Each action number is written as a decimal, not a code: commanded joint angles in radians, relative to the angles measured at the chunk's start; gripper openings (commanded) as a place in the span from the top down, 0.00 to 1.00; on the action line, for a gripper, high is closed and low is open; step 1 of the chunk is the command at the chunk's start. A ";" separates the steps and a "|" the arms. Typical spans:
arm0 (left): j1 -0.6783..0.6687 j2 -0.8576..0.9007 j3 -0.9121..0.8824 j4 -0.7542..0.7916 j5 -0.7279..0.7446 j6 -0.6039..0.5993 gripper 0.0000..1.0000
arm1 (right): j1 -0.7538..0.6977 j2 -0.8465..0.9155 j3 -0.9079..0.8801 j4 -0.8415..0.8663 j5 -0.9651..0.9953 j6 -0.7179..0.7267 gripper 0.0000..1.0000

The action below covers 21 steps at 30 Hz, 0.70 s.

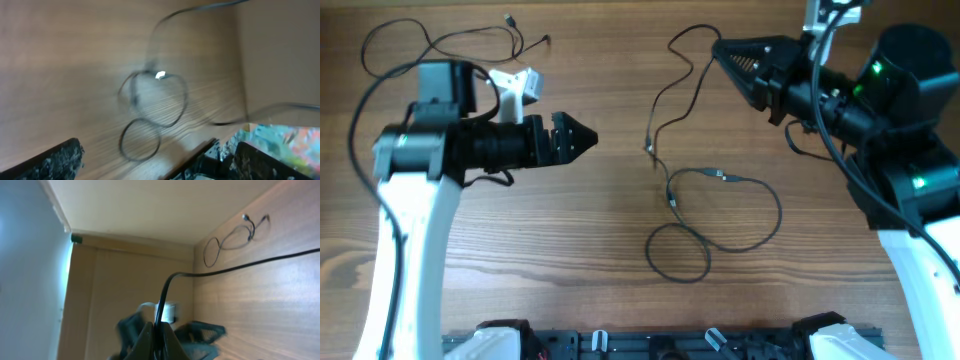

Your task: Untangle cables

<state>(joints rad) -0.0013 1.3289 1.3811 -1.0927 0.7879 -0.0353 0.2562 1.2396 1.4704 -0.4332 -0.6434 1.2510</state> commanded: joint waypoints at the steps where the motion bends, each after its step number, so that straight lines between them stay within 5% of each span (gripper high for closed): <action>1: -0.034 -0.149 0.041 0.080 0.110 0.084 0.00 | 0.003 0.032 0.014 0.006 -0.055 0.150 0.96; 8: -0.148 -0.263 0.041 0.214 0.088 0.084 0.03 | 0.058 0.088 0.014 0.036 -0.117 0.199 0.96; 12: -0.204 -0.263 0.040 0.235 0.002 0.080 0.12 | 0.099 0.099 0.014 0.057 -0.129 0.259 0.96; 21: -0.290 -0.215 0.040 0.255 -0.045 0.080 0.05 | 0.146 0.100 0.014 0.137 -0.167 0.330 0.96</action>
<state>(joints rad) -0.2607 1.0988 1.4139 -0.8490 0.7662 0.0296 0.3973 1.3361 1.4704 -0.3042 -0.7837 1.5360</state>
